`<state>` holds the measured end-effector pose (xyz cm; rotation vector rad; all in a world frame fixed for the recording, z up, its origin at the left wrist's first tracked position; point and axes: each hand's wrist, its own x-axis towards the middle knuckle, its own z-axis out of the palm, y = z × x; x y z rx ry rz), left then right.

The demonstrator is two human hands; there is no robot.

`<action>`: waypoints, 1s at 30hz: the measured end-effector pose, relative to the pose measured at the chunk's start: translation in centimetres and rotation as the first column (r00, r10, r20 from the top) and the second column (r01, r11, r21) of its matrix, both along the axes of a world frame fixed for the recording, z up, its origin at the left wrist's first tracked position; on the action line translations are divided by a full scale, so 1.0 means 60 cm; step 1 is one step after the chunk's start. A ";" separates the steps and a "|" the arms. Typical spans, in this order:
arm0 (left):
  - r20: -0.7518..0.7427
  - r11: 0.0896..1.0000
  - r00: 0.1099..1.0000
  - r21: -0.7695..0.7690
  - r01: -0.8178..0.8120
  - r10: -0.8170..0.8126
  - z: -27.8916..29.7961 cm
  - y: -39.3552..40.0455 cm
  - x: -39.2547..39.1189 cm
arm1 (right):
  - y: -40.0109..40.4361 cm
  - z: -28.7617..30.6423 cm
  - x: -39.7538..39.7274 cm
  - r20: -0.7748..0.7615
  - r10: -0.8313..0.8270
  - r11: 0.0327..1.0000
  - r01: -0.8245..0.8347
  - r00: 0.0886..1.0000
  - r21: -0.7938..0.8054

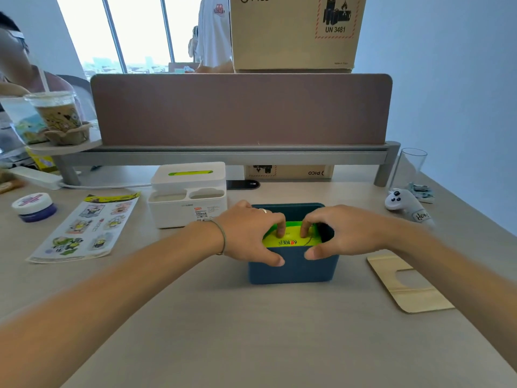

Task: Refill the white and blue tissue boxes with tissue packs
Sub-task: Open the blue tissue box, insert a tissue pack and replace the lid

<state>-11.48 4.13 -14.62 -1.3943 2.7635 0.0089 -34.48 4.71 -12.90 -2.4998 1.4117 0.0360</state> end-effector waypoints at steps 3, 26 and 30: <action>0.007 1.000 1.000 -0.003 -0.001 0.001 0.002 -0.003 0.000 | -0.001 -0.006 0.007 -0.060 0.003 0.999 -0.006 0.998 -0.045; -0.299 0.980 0.939 -0.155 0.126 -0.168 -0.027 0.059 -0.264 | 0.093 -0.036 -0.234 0.177 -0.370 0.908 0.395 0.912 -0.139; -0.193 0.992 0.974 0.032 0.124 -0.115 -0.068 0.062 -0.315 | 0.106 -0.069 -0.290 0.099 -0.477 0.871 0.485 0.873 -0.074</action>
